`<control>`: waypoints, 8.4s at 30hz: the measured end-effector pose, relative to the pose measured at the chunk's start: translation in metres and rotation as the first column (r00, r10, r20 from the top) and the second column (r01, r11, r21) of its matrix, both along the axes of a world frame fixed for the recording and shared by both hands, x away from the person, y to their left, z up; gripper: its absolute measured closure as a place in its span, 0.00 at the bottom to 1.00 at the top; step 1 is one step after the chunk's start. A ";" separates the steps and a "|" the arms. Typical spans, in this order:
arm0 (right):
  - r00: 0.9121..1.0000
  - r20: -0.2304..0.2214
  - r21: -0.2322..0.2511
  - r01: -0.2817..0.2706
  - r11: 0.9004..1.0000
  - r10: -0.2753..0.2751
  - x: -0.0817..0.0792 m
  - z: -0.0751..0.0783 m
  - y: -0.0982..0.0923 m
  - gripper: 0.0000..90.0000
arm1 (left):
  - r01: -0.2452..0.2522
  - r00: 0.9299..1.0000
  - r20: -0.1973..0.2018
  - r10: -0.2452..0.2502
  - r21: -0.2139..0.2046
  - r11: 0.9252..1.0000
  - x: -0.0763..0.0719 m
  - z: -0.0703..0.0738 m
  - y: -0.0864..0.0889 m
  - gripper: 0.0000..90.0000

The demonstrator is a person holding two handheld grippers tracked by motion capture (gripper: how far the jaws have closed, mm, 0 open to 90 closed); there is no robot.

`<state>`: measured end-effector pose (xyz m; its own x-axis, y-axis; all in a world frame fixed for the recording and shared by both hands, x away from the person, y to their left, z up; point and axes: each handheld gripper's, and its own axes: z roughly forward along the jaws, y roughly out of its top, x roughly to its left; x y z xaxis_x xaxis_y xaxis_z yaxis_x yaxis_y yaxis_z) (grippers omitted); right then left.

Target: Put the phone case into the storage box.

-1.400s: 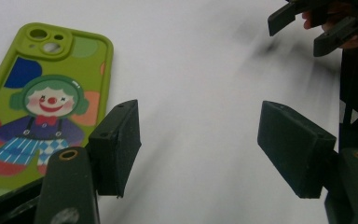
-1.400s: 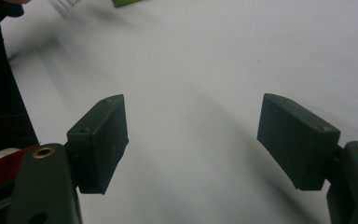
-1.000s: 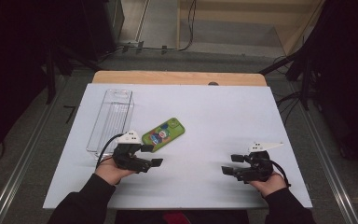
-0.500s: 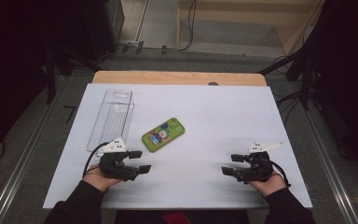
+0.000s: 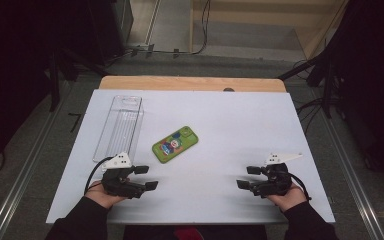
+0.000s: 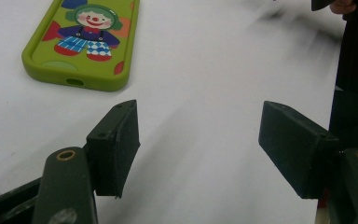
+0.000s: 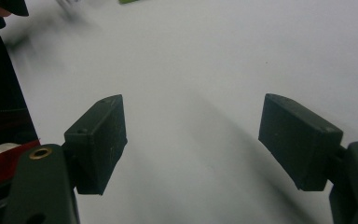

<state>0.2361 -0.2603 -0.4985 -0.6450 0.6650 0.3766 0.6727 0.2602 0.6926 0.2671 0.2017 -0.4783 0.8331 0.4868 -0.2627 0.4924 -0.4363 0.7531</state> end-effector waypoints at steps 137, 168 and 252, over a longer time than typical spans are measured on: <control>0.999 0.007 0.010 -0.038 0.999 0.038 -0.001 0.001 0.001 0.24 | -0.053 0.999 0.009 0.052 0.179 0.982 0.143 -0.018 -0.114 0.02; 0.999 0.006 0.010 -0.046 0.999 0.046 -0.001 0.001 0.002 0.24 | -0.078 0.986 0.166 0.034 0.266 0.961 0.129 -0.034 -0.115 0.11; 0.997 0.006 0.053 0.078 0.996 -0.079 0.001 0.015 0.010 0.25 | -0.252 0.962 0.105 0.251 -0.005 0.968 0.053 0.022 -0.125 0.18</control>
<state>0.2371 -0.2502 -0.4833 -0.5944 0.6933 0.4075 0.6843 0.1700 0.7091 0.3205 0.0770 -0.4566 0.7060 0.6859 -0.1765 0.5065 -0.3148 0.8027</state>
